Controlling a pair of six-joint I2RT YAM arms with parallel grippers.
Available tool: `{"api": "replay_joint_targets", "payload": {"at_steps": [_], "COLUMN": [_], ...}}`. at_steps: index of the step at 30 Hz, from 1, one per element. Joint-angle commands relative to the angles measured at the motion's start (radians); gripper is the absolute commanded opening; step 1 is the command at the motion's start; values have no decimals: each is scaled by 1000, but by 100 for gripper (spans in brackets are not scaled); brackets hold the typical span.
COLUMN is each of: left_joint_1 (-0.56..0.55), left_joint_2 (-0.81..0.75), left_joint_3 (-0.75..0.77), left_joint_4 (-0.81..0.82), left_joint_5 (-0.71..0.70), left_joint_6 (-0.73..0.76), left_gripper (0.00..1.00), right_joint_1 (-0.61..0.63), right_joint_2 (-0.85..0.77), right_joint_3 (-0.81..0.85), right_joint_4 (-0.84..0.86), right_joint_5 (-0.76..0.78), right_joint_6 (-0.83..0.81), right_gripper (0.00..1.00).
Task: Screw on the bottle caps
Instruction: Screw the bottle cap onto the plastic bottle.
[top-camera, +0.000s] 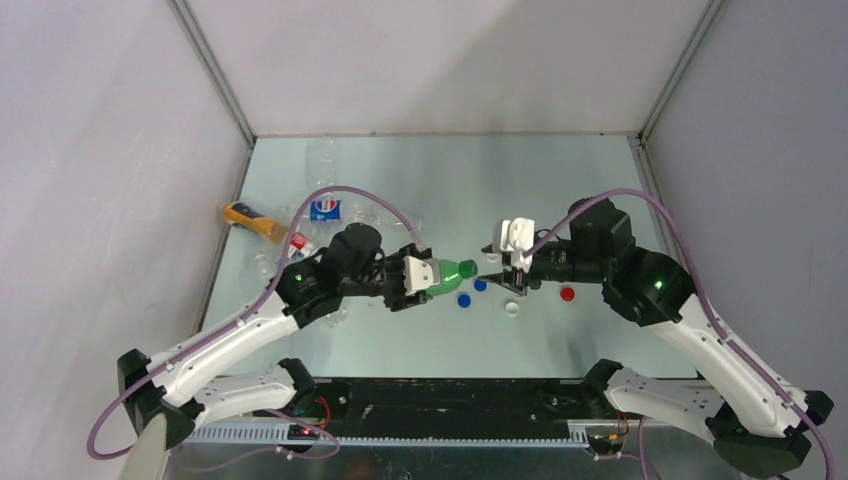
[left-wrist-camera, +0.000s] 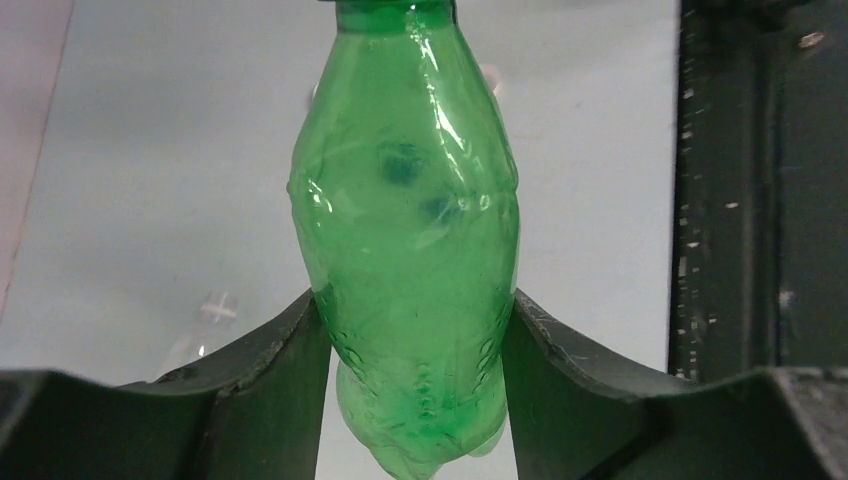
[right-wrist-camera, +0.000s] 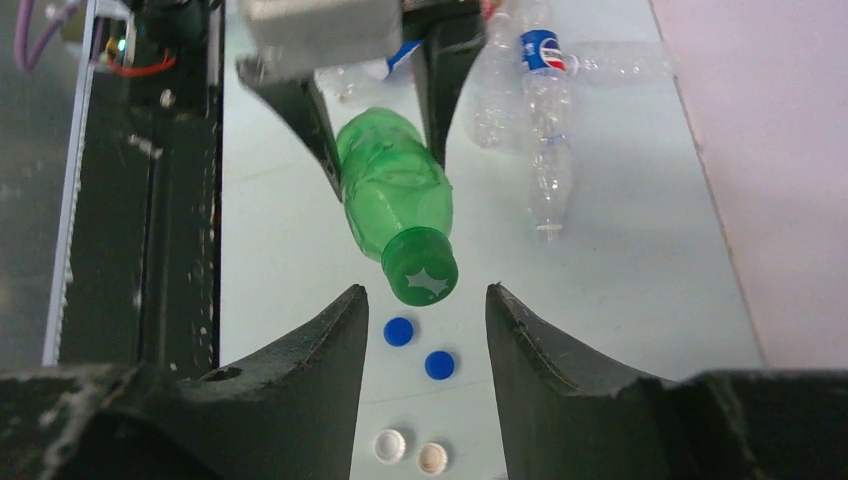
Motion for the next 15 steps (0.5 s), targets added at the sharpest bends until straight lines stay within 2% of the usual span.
{"api": "replay_joint_targets", "payload": {"at_steps": [1,15], "left_joint_1": [8,7], "left_joint_2": [-6,24], "left_joint_3": [84,138], "left_joint_4": [-58,-106], "left_joint_5": [189,258], "left_joint_6": [38,50], "left_gripper": [6,7], "right_joint_1": [1,30], "right_joint_2": [-3,19], "right_joint_3": [-7,-6], "right_joint_4": [-79,-87], "right_joint_5": [-132,-174], "right_joint_6": [-227,-254], "right_gripper": [49,48]}}
